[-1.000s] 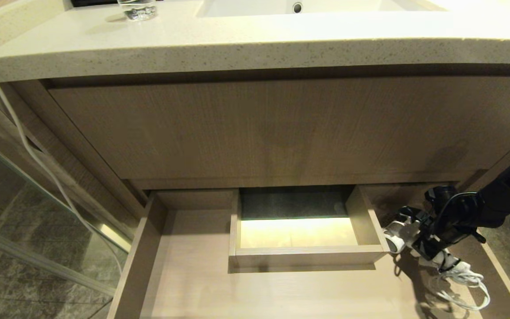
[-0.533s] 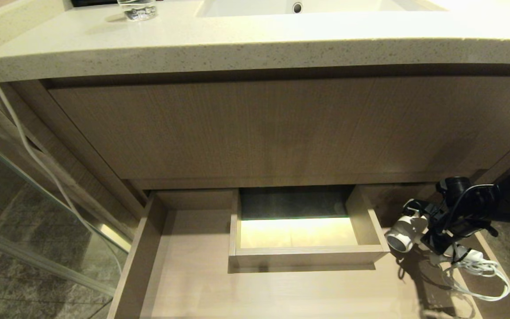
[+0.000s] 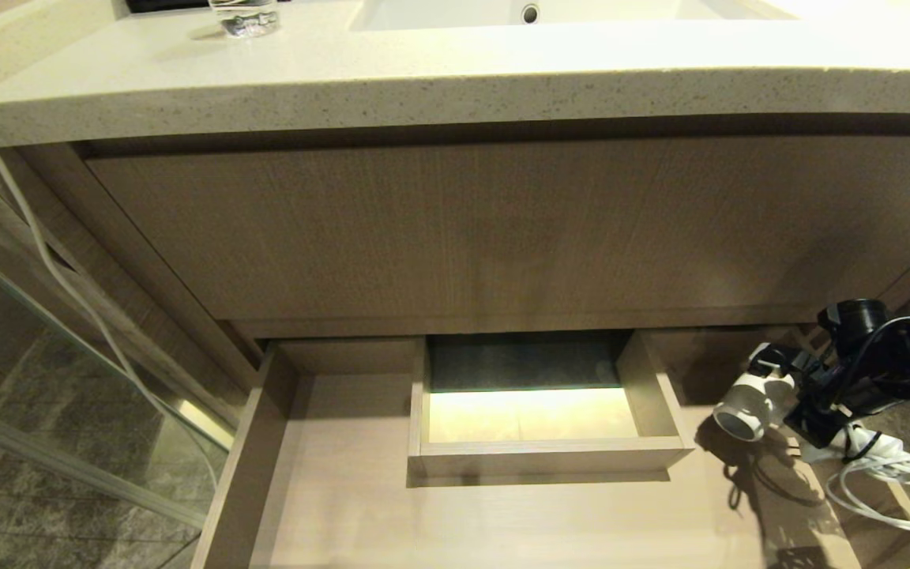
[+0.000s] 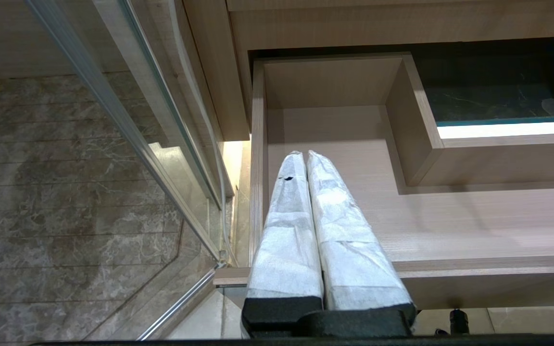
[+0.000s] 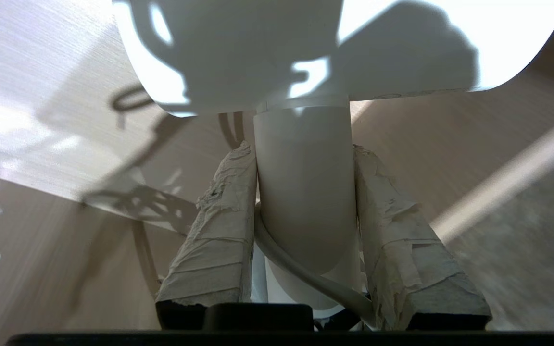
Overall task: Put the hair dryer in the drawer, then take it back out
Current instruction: Take the hairdryer out, then place it on the countertop
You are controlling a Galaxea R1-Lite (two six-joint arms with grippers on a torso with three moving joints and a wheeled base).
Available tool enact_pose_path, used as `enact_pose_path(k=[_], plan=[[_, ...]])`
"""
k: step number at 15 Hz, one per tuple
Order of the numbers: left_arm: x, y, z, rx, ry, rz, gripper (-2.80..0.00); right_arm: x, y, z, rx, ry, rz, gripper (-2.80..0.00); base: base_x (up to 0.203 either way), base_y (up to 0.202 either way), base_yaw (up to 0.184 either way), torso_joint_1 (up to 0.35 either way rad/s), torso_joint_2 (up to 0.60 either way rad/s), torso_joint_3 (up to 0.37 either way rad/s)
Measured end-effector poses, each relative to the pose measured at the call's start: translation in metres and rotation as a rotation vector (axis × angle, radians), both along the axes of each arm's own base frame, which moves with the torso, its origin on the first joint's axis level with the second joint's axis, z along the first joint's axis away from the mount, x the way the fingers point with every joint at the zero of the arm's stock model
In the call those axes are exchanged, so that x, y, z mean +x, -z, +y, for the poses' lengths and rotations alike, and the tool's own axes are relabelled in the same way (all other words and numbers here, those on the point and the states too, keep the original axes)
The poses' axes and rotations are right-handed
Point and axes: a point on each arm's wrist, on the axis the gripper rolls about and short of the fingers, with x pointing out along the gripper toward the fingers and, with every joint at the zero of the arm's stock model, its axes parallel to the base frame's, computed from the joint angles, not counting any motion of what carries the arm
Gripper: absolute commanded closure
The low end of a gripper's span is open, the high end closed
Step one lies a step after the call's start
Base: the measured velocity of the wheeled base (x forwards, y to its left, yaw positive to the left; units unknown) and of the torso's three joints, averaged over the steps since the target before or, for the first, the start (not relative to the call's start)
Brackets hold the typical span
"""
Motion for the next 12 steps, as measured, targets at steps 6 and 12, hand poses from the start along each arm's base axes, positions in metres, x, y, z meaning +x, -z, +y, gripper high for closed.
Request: enact_pose_path(k=[6,12], plan=[[0.000,0.000,0.000,0.000,0.000,0.000,0.00,-0.030,-0.039,-0.012,-0.065,-0.013,-0.053,0.00,0.000,0.000,0.000,0.000,0.00,0.000],[0.000,0.000,0.000,0.000,0.000,0.000,0.00,-0.095,-0.092,-0.005,-0.122,0.016,-0.132,0.00,0.000,0.000,0.000,0.000,0.00,0.000]])
